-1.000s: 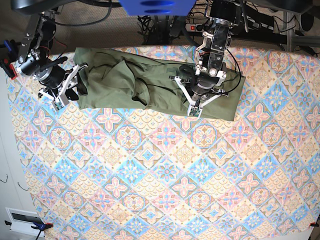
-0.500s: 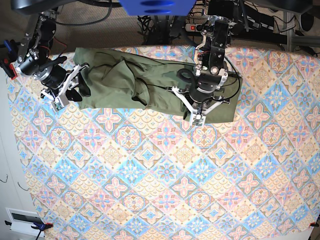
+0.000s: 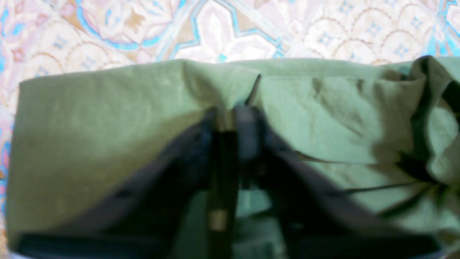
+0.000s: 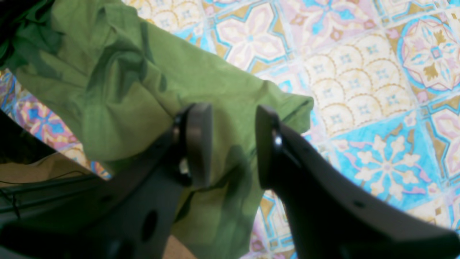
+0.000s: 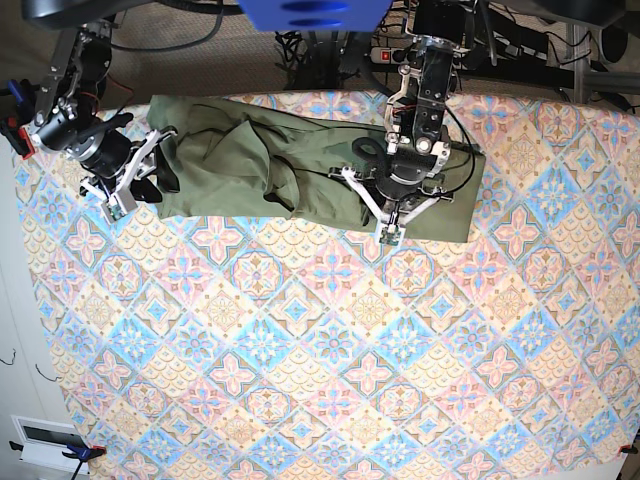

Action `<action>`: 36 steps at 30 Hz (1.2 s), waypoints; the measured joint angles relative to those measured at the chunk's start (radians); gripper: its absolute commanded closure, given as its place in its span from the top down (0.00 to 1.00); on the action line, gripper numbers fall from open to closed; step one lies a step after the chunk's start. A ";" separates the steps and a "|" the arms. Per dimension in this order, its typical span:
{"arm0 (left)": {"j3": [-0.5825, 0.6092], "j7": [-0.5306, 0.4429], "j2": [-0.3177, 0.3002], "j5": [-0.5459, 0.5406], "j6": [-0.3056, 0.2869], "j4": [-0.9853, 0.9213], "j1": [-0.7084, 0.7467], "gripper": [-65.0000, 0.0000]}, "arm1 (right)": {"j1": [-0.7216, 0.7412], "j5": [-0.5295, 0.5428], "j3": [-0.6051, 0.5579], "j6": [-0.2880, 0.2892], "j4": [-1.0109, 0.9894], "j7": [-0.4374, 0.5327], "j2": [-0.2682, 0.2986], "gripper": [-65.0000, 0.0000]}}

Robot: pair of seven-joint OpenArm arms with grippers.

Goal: Layout the t-shirt on the table in an organized manner, then fold the t-shirt properly

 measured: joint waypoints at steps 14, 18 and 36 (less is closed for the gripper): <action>-0.366 0.094 -0.171 -0.550 0.003 0.204 0.134 0.43 | 0.001 0.000 0.000 0.000 0.000 0.000 0.000 0.30; -0.511 0.079 -0.249 -0.776 0.000 0.203 0.164 0.39 | 0.000 0.000 0.000 0.000 0.000 0.000 0.000 0.30; -0.455 0.055 -0.317 -0.805 -0.009 -0.126 0.111 0.38 | 0.005 0.000 0.000 0.000 0.000 0.000 0.000 0.30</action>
